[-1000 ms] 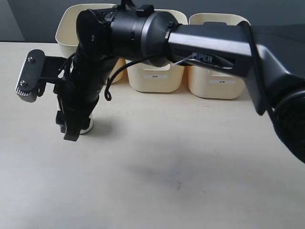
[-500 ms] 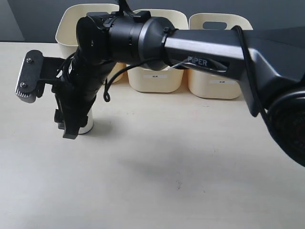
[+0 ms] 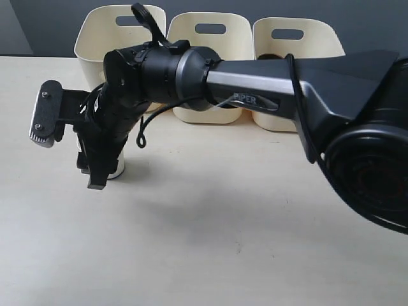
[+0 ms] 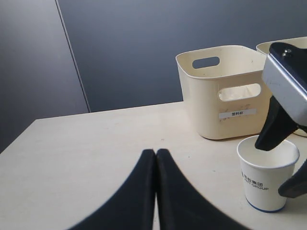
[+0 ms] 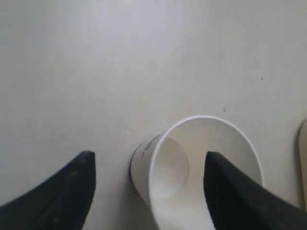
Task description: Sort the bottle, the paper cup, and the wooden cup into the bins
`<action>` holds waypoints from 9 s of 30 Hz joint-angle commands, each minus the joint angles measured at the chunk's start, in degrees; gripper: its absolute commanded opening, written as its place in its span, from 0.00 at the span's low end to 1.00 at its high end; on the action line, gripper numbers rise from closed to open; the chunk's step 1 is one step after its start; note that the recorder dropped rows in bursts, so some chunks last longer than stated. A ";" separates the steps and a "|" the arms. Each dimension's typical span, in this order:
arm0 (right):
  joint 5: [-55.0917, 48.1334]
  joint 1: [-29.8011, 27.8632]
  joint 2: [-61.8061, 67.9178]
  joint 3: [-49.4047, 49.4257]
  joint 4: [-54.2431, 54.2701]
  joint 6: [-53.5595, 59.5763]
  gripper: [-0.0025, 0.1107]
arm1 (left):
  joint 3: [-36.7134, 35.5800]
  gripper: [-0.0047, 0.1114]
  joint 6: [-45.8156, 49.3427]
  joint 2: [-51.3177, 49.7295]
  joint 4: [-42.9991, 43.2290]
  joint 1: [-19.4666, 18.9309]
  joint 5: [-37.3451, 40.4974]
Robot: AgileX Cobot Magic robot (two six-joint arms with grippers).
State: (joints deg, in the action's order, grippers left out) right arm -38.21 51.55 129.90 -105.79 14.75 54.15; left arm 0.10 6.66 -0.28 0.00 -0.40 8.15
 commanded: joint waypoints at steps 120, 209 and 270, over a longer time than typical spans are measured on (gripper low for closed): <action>20.67 -23.57 -15.37 15.41 -11.26 -29.91 0.02 | -0.10 0.04 -0.08 0.28 0.00 -0.03 -0.41; 23.00 -23.57 -22.97 24.23 -12.78 -31.65 0.02 | -0.10 0.04 -0.08 0.28 0.00 -0.03 -0.41; 14.99 -35.77 -106.05 70.74 -3.51 -36.35 0.02 | -0.10 0.04 -0.08 0.28 0.00 -0.03 -0.41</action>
State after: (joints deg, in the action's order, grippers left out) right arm -23.39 20.25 27.40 -37.20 10.67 18.34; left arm 0.10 6.66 -0.28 0.00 -0.40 8.15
